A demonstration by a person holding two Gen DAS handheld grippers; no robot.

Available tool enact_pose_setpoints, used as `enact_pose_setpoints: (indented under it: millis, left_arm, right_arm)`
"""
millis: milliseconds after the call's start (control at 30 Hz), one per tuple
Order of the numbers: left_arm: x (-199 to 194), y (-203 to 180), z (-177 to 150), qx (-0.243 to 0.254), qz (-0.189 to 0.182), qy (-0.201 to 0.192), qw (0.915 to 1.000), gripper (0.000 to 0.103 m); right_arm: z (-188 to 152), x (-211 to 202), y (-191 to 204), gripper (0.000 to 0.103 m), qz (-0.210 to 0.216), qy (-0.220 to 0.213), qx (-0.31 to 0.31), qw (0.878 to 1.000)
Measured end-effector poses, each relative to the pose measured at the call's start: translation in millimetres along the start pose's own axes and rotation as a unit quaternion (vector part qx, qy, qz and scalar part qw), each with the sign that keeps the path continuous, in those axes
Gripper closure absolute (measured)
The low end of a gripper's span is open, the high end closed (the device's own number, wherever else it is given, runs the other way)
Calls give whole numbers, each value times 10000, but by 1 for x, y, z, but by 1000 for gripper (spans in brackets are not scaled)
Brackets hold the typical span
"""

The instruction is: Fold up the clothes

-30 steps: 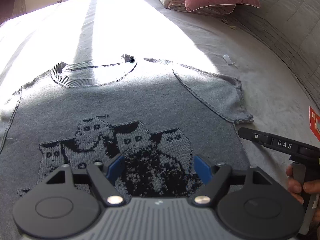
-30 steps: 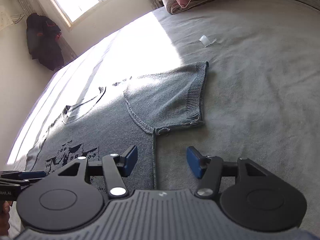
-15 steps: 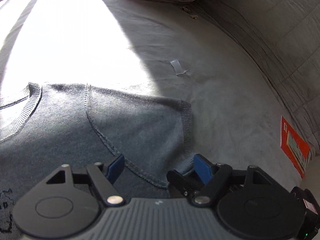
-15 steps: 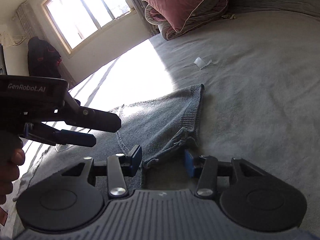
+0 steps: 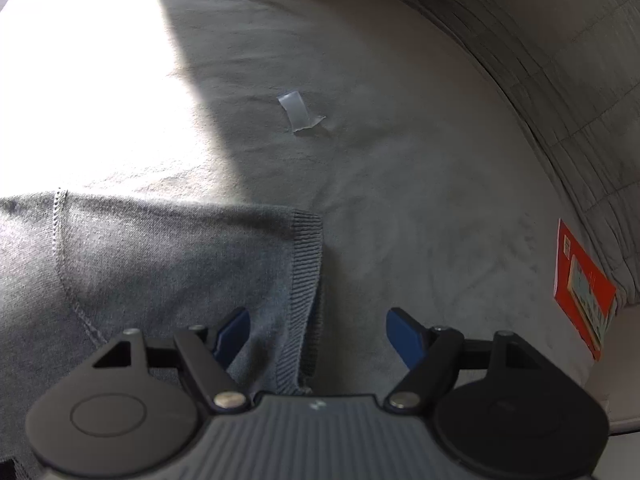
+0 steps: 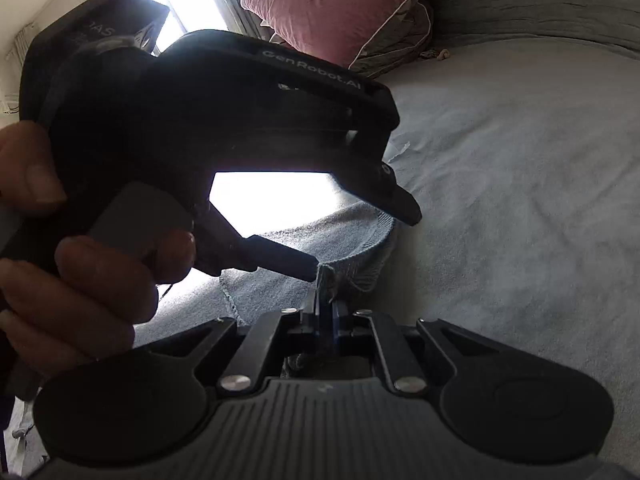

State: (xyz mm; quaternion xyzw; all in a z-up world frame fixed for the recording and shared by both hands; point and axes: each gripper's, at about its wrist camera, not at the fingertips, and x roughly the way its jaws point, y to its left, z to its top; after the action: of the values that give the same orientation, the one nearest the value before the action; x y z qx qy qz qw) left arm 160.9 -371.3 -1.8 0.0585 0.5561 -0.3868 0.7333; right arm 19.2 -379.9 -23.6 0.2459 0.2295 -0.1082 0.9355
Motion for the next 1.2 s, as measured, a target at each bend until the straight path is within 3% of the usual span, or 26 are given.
enact_pose_setpoints:
  millis: [167, 267, 367, 400, 567, 700, 967, 1200]
  left_arm:
    - [-8, 5, 2, 93, 255, -69, 9996, 37]
    - [-14, 18, -1, 66, 427, -156, 9989, 49]
    - [-22, 36, -7, -118, 628, -361, 9973, 84]
    - [-26, 44, -10, -206, 701, -457, 9963, 100]
    - [-45, 86, -28, -697, 738, -983, 9900, 100]
    - [-57, 114, -40, -933, 695, -1274, 9850, 100]
    - [-76, 161, -63, -1549, 565, -1750, 9707, 100]
    - [-84, 187, -77, -1949, 571, -1981, 9589, 100]
  right_arm:
    - [-1, -2, 14, 95, 254, -84, -482, 9985]
    - [-3, -2, 18, 95, 448, -75, -784, 9959]
    - [-7, -2, 27, 95, 577, -7, -1086, 9924]
    - [-8, -2, 30, 95, 615, 25, -1181, 9911]
    - [-9, 2, 38, 88, 604, 347, -1390, 9878]
    - [-7, 1, 42, 61, 630, 572, -1599, 9835]
    - [-24, 0, 53, 61, 642, 793, -2564, 9612]
    - [-44, -32, 84, 66, 1123, 689, -3305, 9346]
